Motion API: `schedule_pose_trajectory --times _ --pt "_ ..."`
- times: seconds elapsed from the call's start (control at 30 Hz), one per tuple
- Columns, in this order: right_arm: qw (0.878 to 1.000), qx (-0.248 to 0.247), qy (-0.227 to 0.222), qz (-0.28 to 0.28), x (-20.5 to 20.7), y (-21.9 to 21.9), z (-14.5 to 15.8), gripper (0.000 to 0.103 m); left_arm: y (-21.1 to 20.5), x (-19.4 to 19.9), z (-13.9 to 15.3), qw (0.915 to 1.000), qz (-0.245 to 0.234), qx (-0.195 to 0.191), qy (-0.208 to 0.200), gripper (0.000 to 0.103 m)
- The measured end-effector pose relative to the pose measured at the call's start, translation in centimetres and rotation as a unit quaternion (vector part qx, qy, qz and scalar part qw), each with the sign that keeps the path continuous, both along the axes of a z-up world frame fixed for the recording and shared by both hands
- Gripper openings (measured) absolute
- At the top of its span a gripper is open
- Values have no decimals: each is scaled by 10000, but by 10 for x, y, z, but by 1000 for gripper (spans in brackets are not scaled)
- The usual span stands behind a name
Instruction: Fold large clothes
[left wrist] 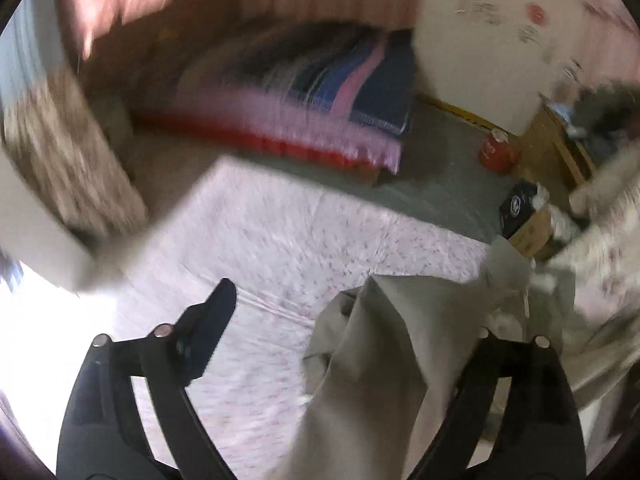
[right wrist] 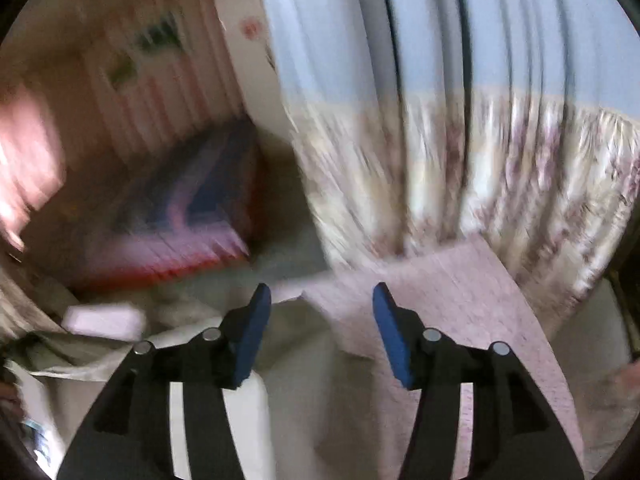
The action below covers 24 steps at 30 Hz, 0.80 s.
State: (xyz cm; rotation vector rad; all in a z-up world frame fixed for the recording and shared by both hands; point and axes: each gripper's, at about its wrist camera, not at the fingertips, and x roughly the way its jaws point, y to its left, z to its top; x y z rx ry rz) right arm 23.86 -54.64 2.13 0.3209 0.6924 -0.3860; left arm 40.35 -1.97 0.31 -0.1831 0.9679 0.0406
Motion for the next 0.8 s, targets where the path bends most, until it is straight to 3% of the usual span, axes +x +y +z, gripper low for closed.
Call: schedule_pose_trajectory --times 0.07,0.13,0.23,0.3,0.47,0.63,0.67,0.73,0.77,0.8 --pt "9996 -29 264 -71 5 -7 -25 53 8 6 -18 9987 7 -506 114 91" --pt "9998 1 176 28 -3 -7 -37 54 8 4 -25 9994 -119 -331 33 100" --pt "9995 -106 -36 294 -19 3 -40 55 6 10 -29 9990 -373 -231 110 100" --pt "9986 -171 -195 454 -23 12 -35 62 8 17 -19 9989 -412 -197 56 100" --pt "9944 -283 -527 867 -27 54 -13 65 -10 36 11 9975 -634 245 -184 100" --pt "9862 -565 -759 1361 -24 95 2 69 -15 50 22 9960 -880 -159 8 100" --pt "9851 -592 -780 1412 -24 101 4 70 -16 50 19 9941 -1002 -415 25 100" --pt "9843 -609 -804 1446 -25 110 4 70 -12 47 8 9842 -1162 -1310 264 100" --pt "9845 -596 -778 1455 -24 112 4 70 -15 43 -3 9749 -1325 -1700 556 100" --pt "9846 -595 -758 1462 -24 113 2 70 -19 38 -8 9739 -1392 -1688 611 100"
